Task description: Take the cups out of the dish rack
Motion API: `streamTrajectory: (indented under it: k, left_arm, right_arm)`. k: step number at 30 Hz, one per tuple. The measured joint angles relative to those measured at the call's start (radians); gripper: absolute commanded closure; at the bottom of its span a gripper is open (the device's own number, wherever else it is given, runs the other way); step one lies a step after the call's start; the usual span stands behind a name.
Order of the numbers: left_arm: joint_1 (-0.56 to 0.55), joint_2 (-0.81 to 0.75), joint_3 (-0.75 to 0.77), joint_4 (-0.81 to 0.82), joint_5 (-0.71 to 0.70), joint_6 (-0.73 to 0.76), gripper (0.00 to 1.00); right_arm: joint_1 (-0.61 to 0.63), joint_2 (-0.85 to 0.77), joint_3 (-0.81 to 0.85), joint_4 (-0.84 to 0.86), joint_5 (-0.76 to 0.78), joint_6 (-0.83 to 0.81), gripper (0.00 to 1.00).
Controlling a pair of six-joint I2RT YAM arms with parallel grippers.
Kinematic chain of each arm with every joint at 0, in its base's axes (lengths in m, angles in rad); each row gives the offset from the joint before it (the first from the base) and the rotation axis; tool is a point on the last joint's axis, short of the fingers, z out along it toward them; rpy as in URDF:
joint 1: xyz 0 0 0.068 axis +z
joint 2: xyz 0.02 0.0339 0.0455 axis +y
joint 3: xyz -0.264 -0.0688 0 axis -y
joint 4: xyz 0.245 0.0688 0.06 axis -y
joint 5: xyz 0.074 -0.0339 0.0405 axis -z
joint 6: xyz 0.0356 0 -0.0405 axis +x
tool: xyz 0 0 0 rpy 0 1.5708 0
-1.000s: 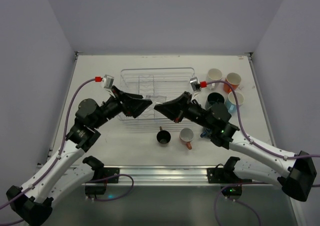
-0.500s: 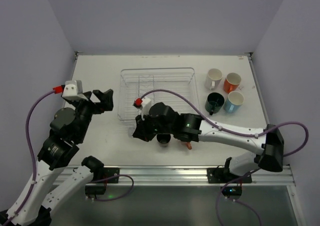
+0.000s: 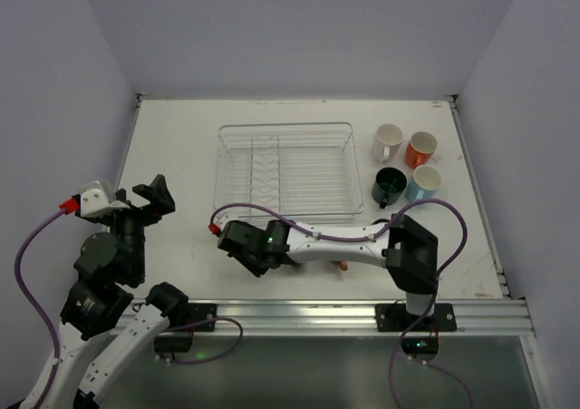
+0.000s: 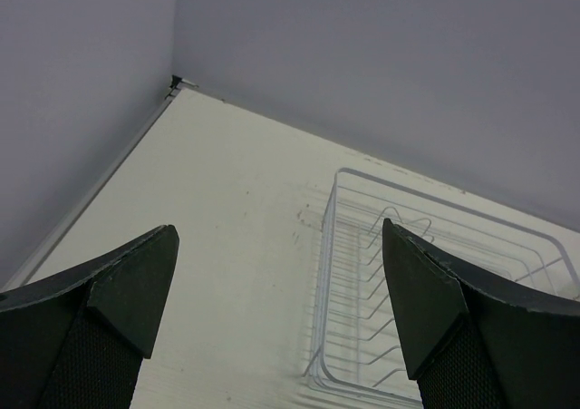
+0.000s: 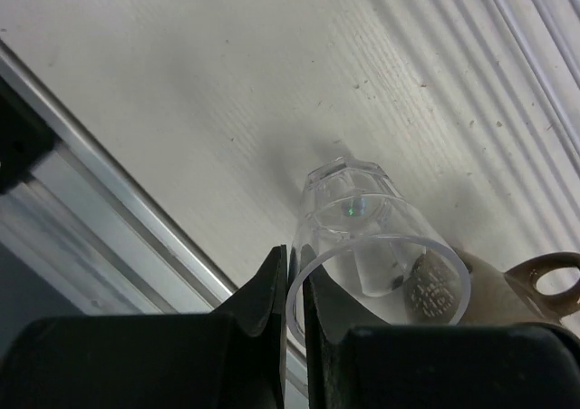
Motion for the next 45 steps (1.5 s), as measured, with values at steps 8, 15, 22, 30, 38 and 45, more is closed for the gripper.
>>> streamTrajectory:
  k: [8, 15, 22, 30, 38, 45]
  left_arm:
    - [0.000, -0.048, -0.021, 0.002, -0.029, 0.000, 0.00]
    - [0.001, -0.051, -0.028, 0.002, -0.030, 0.000, 0.00]
    - [0.014, -0.051, -0.028, 0.004, -0.025, 0.000, 0.00]
    - [0.023, -0.024, -0.028, 0.012, 0.002, 0.000, 0.00]
    - [0.023, 0.035, -0.028, 0.027, 0.065, 0.007, 0.00]
    - [0.030, 0.076, -0.028, 0.034, 0.167, 0.014, 0.00]
  right_arm:
    - [0.003, 0.132, 0.075, -0.044, 0.026, -0.026, 1.00]
    - [0.003, 0.160, 0.096, -0.050, 0.037, -0.031, 0.75]
    - [0.003, 0.153, 0.095, -0.047, 0.044, -0.027, 0.37]
    - [0.003, -0.056, 0.053, -0.004, 0.043, -0.023, 0.01]
    - [0.004, -0.515, -0.145, 0.198, 0.142, -0.062, 0.01]
    - [-0.013, -0.945, -0.406, 0.428, 0.394, -0.148, 0.01]
